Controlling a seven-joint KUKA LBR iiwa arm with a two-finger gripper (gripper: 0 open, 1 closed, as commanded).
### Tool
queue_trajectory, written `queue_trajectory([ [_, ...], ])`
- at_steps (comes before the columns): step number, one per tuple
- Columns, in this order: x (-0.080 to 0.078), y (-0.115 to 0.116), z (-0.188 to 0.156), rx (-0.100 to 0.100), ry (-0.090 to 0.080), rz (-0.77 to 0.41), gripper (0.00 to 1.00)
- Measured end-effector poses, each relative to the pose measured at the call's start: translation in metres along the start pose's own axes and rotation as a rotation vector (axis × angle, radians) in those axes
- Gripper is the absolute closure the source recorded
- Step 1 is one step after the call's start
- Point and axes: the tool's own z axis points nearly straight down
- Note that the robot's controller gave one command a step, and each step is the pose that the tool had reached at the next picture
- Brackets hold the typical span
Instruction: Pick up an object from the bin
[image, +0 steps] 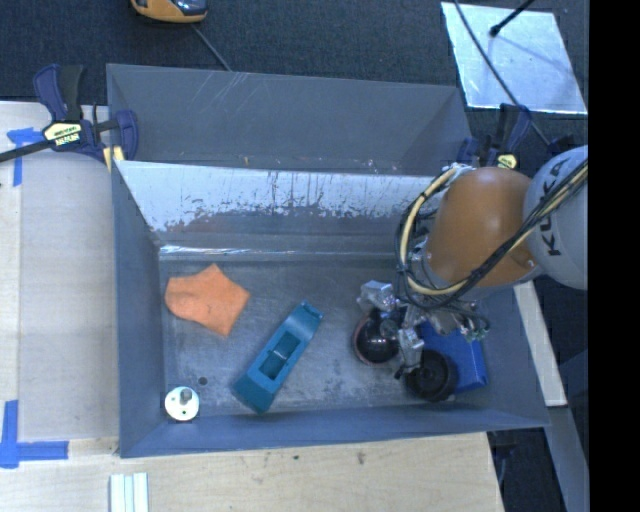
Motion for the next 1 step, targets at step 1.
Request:
queue_trajectory([
  [1,-0.0019,0.0292,-0.0271,-0.001,-0.002,0.0,1.0],
])
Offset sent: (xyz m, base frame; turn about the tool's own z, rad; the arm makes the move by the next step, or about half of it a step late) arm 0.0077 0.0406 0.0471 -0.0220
